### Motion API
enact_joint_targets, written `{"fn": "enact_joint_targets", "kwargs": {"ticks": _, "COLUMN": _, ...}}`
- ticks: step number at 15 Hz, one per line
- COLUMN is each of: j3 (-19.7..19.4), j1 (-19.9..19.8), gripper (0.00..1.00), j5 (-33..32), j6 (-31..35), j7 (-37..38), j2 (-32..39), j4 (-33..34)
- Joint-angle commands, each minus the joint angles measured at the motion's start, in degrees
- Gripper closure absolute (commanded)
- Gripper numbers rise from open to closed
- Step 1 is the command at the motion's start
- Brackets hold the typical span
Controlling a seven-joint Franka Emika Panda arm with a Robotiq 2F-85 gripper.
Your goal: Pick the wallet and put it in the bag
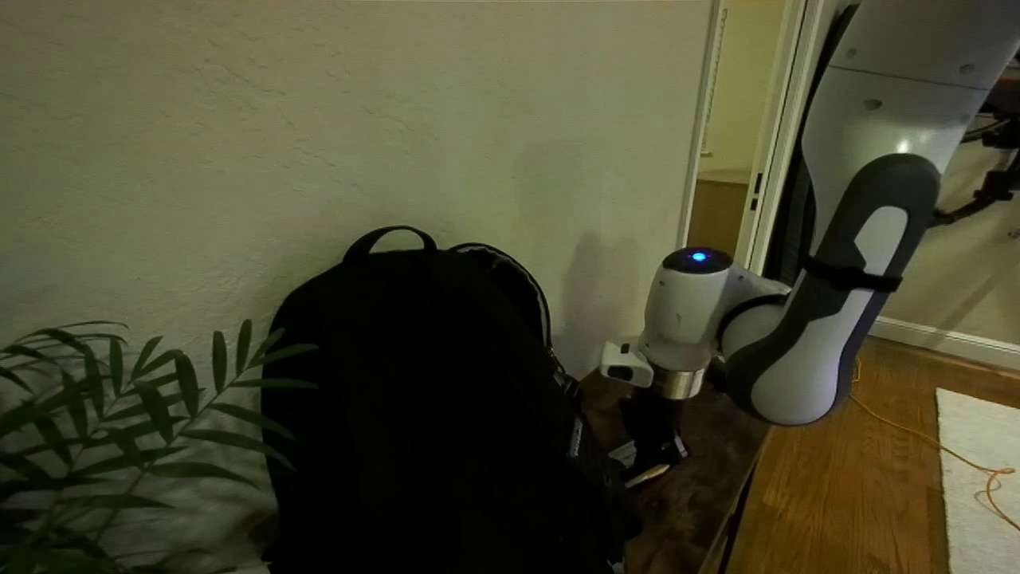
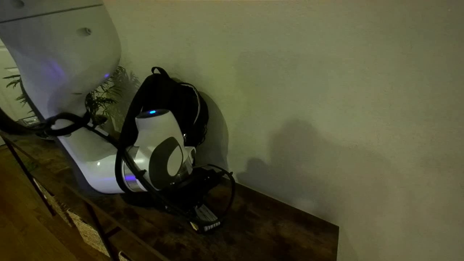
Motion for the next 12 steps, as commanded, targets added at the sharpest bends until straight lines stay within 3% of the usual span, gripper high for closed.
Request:
{"fn": "enact_joint_targets", "kwargs": {"ticks": 1, "j3": 6.41, "j1": -5.7, "gripper": 0.98, "j5": 2.72, "j6": -9.44, "j7": -3.08, "j2": -6.28, "j4": -3.24}}
{"fn": "enact_joint_targets", "kwargs": {"ticks": 5, "j3": 12.38, "j1": -10.79, "gripper": 0.98, "j5": 10.39, "j6": -21.29, "j7": -8.65, "j2": -8.48, "j4": -0.13}}
{"fn": "enact_joint_targets", "kwargs": {"ticks": 12, "j3": 12.94, "j1": -12.93, "gripper": 0.98, "j5": 22.21, "j6": -30.99, "j7": -16.7, "j2": -6.39, "j4": 10.04}}
